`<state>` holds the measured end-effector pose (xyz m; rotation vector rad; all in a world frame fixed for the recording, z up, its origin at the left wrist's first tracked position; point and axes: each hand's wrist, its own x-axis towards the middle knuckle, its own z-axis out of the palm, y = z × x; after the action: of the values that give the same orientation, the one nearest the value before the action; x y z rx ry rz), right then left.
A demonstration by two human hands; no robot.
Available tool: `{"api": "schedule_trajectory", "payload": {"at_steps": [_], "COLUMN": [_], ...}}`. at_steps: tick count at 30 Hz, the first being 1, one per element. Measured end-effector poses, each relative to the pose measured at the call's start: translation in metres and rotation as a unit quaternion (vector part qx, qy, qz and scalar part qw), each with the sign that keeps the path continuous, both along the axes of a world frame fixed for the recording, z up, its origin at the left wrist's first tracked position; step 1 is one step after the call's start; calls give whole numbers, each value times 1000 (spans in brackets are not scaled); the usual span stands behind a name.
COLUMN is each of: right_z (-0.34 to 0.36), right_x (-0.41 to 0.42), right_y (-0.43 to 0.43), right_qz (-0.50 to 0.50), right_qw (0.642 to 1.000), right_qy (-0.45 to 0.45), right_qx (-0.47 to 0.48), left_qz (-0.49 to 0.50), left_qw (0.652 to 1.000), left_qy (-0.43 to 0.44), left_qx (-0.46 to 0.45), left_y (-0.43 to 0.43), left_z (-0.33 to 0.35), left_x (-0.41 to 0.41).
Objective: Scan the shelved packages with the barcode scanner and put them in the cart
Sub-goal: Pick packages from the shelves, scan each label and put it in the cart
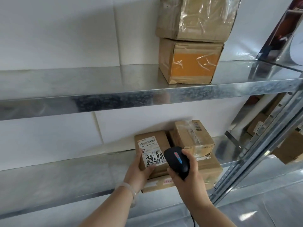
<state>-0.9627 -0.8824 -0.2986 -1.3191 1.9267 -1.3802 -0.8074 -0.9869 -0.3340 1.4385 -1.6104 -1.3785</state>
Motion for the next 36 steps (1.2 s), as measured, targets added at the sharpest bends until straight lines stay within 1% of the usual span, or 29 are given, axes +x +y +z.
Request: {"api": "schedule_trajectory", "payload": {"at_steps": [5, 10, 13, 15, 18, 23, 25, 30, 36], "right_z": [6, 7, 7, 10, 14, 28, 35, 45, 52], "right_x": [11, 33, 59, 79, 109, 160, 180, 232, 297], "right_y": [-11, -19, -16, -12, -8, -3, 0, 7, 16], "right_qz": [-13, -11, -5, 7, 23, 59, 83, 131, 174], "right_qw": [1000, 999, 998, 998, 996, 991, 988, 981, 972], "right_qy": [8, -38, -62, -66, -79, -83, -80, -71, -53], "right_qx": [-5, -3, 0, -12, -34, -85, -99, -125, -146], "left_qz": [21, 43, 38, 45, 85, 128, 156, 200, 237], "left_qw": [1000, 998, 997, 997, 995, 986, 980, 969, 956], "left_qy": [16, 38, 28, 23, 37, 12, 21, 88, 115], "left_qx": [-16, -40, -63, -64, -40, -106, -118, -116, -132], "left_y": [10, 27, 37, 41, 40, 45, 48, 59, 83], "left_z": [4, 4, 6, 12, 21, 49, 55, 65, 70], "left_x": [22, 60, 86, 104, 133, 180, 200, 254, 319]}}
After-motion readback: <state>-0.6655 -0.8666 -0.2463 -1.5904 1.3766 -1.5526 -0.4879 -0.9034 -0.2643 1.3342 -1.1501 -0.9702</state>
